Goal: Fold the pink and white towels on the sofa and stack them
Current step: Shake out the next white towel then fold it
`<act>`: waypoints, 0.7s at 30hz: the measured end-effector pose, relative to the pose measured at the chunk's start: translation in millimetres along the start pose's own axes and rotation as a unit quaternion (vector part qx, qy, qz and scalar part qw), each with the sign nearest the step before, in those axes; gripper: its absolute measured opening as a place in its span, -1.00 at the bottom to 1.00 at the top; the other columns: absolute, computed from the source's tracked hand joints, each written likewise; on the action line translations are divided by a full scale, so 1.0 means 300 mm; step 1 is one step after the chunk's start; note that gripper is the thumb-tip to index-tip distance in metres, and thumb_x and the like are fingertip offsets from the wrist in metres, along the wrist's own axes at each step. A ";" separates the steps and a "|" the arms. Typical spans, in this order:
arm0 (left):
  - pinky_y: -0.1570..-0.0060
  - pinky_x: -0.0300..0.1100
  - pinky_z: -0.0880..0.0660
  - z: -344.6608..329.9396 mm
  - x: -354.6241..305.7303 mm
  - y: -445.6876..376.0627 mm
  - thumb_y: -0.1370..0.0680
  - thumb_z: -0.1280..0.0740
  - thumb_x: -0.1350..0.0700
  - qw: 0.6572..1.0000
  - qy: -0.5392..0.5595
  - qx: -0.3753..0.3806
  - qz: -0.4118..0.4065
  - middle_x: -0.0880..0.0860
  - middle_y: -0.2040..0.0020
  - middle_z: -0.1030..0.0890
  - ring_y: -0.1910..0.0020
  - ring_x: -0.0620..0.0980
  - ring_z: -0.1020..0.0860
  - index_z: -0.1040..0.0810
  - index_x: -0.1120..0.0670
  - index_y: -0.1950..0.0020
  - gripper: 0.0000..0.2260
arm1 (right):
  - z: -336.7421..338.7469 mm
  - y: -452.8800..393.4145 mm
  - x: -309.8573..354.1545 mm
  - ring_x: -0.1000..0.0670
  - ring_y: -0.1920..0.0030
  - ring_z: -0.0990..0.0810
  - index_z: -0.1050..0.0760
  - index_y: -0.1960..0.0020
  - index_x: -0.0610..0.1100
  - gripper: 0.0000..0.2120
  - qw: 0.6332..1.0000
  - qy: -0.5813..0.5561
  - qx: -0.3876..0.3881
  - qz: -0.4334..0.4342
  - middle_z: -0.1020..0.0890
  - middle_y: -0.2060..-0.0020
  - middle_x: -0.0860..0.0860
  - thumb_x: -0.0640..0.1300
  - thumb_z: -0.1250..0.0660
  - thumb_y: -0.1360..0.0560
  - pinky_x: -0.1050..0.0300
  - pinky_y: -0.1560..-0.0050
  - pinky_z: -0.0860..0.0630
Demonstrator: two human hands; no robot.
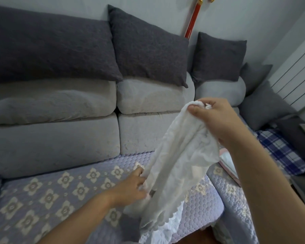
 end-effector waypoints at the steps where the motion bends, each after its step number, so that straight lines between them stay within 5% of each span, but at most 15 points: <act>1: -0.18 0.09 -0.51 -0.022 0.001 0.013 -0.47 -0.36 -0.12 0.999 0.037 0.004 0.012 -0.08 -0.22 -0.38 -0.15 0.09 -0.51 -0.59 0.04 -0.11 -0.68 | 0.004 -0.003 -0.016 -0.01 0.22 -0.61 -0.66 0.07 -0.19 -0.87 1.000 -0.013 -0.018 -0.013 -0.65 0.25 -0.10 -0.13 -0.41 -0.55 -0.11 0.10 -0.62; 5: 0.00 -0.24 -0.46 -0.120 -0.006 0.040 -0.51 -0.42 -0.12 0.998 0.056 0.010 0.025 -0.23 0.05 -0.47 0.10 -0.18 -0.47 -0.34 -0.27 -0.07 -0.73 | 0.015 -0.028 -0.054 -0.08 0.16 -0.68 -0.66 0.11 -0.12 -0.90 0.995 -0.033 -0.083 -0.035 -0.71 0.20 -0.14 -0.12 -0.41 -0.54 -0.17 -0.02 -0.62; 10: -0.37 -0.20 -0.32 -0.196 0.017 0.038 -0.60 -0.18 -0.26 0.975 -0.198 -0.096 -0.032 -0.25 -0.34 -0.27 -0.34 -0.20 -0.29 -0.59 -0.02 0.15 -0.62 | 0.051 -0.056 -0.051 -0.08 0.12 -0.71 -0.65 0.05 -0.12 -0.92 0.985 -0.135 -0.091 -0.059 -0.72 0.20 -0.07 -0.15 -0.39 -0.56 -0.13 -0.07 -0.65; 12: -0.24 -0.15 -0.43 -0.188 -0.016 0.016 -0.63 -0.17 -0.18 0.954 -0.221 -0.199 -0.029 -0.11 -0.25 -0.42 -0.22 -0.11 -0.41 -0.63 0.00 0.11 -0.64 | 0.028 -0.043 -0.026 -0.09 0.15 -0.70 -0.65 0.01 -0.19 -0.90 0.987 -0.148 -0.032 -0.046 -0.71 0.20 -0.12 -0.18 -0.38 -0.58 -0.07 0.01 -0.66; 15: 0.10 0.00 -0.52 -0.150 -0.056 0.001 -0.57 -0.25 -0.11 0.977 -0.078 -0.199 0.001 -0.06 0.18 -0.52 0.19 -0.13 -0.48 -0.48 0.02 0.18 -0.76 | -0.001 -0.023 0.005 -0.11 0.16 -0.70 -0.65 0.01 -0.23 -0.89 0.990 -0.137 0.008 -0.020 -0.71 0.17 -0.19 -0.20 -0.38 -0.57 -0.05 0.04 -0.65; 18: 0.00 0.01 -0.56 -0.147 -0.094 0.038 -0.53 -0.37 -0.11 0.986 0.149 -0.077 0.004 0.05 0.03 -0.64 0.11 -0.07 -0.58 -0.55 -0.02 -0.06 -0.78 | 0.007 -0.025 0.013 -0.13 0.14 -0.71 -0.66 0.03 -0.21 -0.88 0.991 -0.130 -0.008 -0.018 -0.71 0.13 -0.23 -0.18 -0.38 -0.57 -0.14 -0.01 -0.65; 21: 0.01 -0.08 -0.52 -0.145 -0.086 0.120 -0.49 -0.45 -0.03 0.977 0.208 -0.041 -0.007 -0.03 0.05 -0.64 0.11 -0.09 -0.56 -0.58 0.08 -0.07 -0.75 | 0.026 -0.041 -0.003 -0.08 0.19 -0.70 -0.66 0.07 -0.16 -0.89 0.991 -0.126 -0.035 -0.027 -0.71 0.23 -0.12 -0.18 -0.38 -0.58 -0.10 0.01 -0.66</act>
Point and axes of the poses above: each hand's wrist, its own y-axis away from the middle knuckle, its own z-axis out of the back of the hand, x = y × z, the point moved 4 cm from there along -y, towards the middle knuckle
